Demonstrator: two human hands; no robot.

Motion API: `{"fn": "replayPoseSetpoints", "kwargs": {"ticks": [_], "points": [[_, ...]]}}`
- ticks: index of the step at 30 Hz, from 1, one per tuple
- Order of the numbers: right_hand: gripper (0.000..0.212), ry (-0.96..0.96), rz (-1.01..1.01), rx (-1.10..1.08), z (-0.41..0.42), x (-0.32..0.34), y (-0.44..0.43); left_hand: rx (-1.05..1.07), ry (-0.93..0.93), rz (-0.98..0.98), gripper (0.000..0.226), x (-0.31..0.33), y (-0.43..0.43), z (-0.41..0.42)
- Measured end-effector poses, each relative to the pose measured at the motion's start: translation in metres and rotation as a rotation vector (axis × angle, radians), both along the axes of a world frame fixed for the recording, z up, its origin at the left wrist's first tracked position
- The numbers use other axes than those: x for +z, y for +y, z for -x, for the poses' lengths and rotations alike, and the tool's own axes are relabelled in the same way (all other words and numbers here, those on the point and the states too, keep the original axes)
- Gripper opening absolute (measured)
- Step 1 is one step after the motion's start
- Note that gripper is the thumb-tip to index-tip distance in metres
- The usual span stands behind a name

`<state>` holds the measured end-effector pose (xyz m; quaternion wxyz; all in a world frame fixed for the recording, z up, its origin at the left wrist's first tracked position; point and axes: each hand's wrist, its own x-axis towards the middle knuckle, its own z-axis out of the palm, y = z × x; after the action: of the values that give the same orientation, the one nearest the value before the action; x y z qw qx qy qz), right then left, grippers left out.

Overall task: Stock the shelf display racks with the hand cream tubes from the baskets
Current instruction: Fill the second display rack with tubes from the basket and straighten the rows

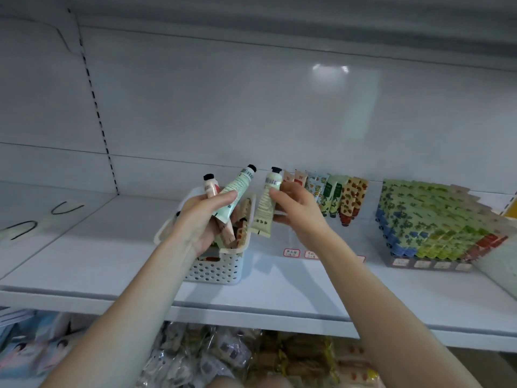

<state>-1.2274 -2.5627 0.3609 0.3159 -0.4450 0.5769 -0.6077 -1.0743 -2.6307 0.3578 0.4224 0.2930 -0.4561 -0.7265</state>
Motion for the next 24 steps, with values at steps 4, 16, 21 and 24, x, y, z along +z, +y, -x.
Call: {"fn": "replayPoseSetpoints", "kwargs": {"ticks": [4,16,21,24], "points": [[0.026,-0.015,0.012,-0.028,0.009,-0.004,0.024,-0.018,-0.018,0.059,0.032,-0.007,0.031,0.010],[0.028,0.331,0.197,-0.149,0.018,-0.012,0.074,-0.013,0.142,-0.078,0.011,-0.012,0.074,0.031],[0.032,0.606,0.206,-0.244,0.016,-0.018,0.077,0.049,0.143,0.045,0.033,-0.011,0.076,0.033],[0.032,0.705,0.245,-0.251,0.012,-0.020,0.078,0.105,0.067,0.115,0.025,-0.012,0.078,0.037]]}}
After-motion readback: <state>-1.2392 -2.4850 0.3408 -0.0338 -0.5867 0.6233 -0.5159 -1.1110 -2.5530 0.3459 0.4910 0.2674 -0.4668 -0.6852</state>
